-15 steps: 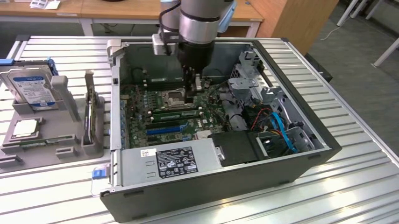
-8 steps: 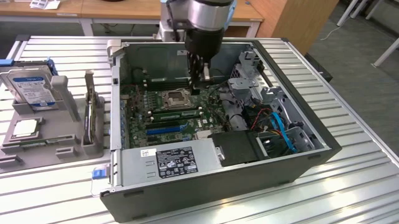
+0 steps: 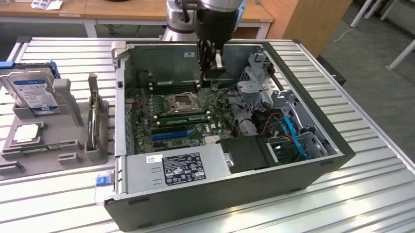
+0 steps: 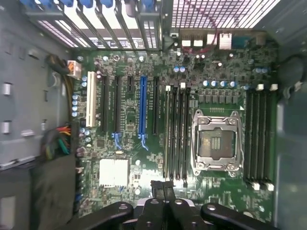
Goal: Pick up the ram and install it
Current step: 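Press down the ram until it locks into place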
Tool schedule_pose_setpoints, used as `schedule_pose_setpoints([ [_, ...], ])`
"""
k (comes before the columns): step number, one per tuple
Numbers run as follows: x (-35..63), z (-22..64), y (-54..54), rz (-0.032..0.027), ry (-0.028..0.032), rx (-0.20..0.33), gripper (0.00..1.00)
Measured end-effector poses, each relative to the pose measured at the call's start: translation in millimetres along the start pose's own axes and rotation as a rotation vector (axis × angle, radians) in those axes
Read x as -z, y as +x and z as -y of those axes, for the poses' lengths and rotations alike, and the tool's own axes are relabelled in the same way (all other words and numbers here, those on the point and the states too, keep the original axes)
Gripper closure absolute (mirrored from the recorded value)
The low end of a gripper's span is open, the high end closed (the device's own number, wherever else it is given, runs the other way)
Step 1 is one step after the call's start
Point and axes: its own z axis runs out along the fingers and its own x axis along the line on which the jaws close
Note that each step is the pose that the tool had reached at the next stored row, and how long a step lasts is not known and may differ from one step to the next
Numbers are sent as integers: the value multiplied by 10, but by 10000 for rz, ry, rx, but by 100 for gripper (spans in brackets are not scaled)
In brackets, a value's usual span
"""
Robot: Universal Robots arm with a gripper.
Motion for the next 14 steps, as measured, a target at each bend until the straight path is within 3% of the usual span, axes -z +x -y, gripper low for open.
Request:
schedule_pose_setpoints([
  [2,85,-1,5,0,0,0,89],
  [14,169,-2,10,1,1,0,89],
])
